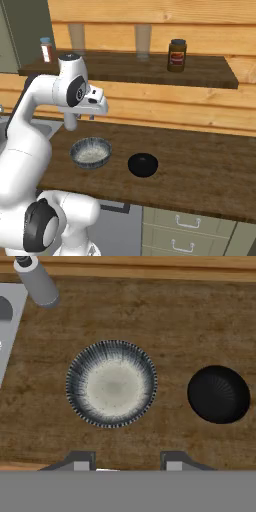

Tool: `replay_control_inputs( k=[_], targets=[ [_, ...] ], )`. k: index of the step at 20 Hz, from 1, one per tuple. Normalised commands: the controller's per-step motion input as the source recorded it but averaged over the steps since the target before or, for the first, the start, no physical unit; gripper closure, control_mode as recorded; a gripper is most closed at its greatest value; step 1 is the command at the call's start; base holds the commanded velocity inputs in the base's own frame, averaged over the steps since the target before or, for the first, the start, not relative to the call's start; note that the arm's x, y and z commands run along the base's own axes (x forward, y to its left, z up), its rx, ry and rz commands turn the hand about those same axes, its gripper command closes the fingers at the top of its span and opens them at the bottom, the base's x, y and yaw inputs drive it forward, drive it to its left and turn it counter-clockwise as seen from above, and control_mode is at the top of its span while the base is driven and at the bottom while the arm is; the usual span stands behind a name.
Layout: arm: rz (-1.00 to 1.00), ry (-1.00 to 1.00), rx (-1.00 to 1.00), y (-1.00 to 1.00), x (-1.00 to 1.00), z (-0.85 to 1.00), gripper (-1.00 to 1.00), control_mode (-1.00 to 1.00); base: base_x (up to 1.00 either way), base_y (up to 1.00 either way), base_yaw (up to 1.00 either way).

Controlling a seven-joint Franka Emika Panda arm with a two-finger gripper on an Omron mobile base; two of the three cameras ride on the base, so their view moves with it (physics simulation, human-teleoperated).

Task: Pick up the bowls on the counter and stack them on top of one another in the open cabinet. Place the smaller bowl on top of the larger bowl.

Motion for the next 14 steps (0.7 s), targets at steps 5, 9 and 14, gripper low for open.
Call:
replay_control_inputs(
  k=[5, 9, 14],
  targets=[
    [-0.15, 0.01, 0.03, -0.54, -0.15, -0.12, -1.00, -1.00, 0.00, 0.00, 0.00],
    [-0.44, 0.03, 0.13, -1.00, -0.14, -0.36, -1.00, -1.00, 0.00, 0.00, 0.00],
    [-0.51, 0.19, 0.14, -1.00, -0.01, -0.47, -1.00, -1.00, 0.00, 0.00, 0.00]
  ],
)
